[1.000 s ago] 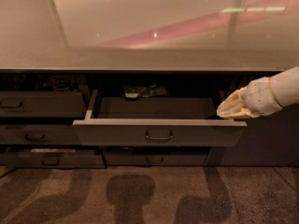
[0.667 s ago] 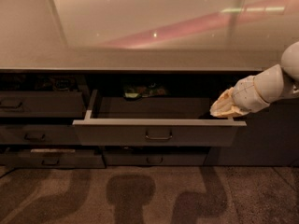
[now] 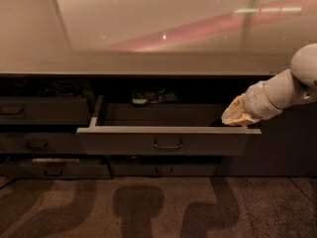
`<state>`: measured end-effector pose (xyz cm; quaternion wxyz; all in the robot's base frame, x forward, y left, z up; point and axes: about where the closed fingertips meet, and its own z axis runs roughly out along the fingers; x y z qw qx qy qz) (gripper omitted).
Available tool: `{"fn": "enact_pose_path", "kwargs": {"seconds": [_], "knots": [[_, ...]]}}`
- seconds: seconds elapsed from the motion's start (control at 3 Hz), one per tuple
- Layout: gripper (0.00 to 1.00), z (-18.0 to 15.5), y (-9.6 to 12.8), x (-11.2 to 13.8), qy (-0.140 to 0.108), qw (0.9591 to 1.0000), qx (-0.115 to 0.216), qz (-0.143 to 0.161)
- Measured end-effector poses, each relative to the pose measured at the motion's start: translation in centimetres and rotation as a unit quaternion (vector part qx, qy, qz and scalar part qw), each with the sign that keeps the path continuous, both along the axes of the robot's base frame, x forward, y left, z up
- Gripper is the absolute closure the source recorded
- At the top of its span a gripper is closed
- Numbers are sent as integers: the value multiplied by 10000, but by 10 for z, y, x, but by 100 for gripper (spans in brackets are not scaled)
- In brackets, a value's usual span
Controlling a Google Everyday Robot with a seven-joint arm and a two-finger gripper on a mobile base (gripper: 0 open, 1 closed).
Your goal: Open top drawer
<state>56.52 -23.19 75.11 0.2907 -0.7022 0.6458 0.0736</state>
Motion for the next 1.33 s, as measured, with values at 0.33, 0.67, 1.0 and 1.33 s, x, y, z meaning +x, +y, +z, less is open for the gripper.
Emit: {"fn": "enact_pose_path", "kwargs": {"seconds": [0.33,0.67,1.0,1.33], "knots": [[100,-1,3,23,159,9989,-360,-266],[100,-1,3,23,159,9989,-360,-266],[100,-24,-6,36,435,9979,-308,-356],[100,-58,-18,52,781,9955,-272,-458]]}}
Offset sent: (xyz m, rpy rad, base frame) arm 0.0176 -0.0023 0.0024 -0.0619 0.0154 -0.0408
